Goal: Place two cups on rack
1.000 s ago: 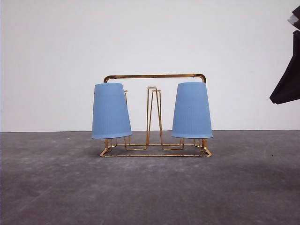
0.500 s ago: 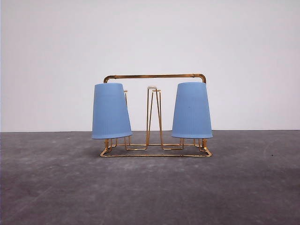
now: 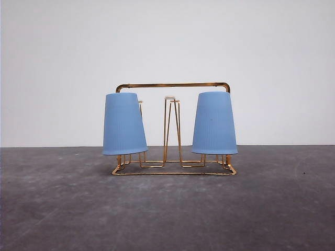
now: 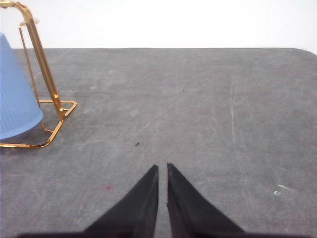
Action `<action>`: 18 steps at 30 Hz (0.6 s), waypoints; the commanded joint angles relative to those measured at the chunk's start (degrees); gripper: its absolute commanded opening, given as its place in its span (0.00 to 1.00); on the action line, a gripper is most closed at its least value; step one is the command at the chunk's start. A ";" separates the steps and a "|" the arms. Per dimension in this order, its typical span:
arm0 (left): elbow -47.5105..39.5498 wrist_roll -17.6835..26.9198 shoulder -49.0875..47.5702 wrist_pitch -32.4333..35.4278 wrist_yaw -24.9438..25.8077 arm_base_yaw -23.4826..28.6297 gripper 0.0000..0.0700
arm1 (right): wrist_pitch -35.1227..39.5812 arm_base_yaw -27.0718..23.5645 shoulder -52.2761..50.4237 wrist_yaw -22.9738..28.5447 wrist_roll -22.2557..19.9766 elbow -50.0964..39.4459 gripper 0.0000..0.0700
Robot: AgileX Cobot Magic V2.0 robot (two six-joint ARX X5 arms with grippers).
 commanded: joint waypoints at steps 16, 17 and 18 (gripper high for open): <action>-0.82 0.22 -0.07 -0.31 0.01 0.04 0.00 | 0.85 0.15 0.07 -0.12 0.20 -0.22 0.04; -0.83 0.22 -0.07 -0.31 0.02 0.04 0.00 | 0.85 0.15 0.07 -0.11 0.20 -0.22 0.04; -0.83 0.22 -0.07 -0.31 0.01 0.04 0.00 | 0.85 0.15 0.07 -0.11 0.20 -0.22 0.04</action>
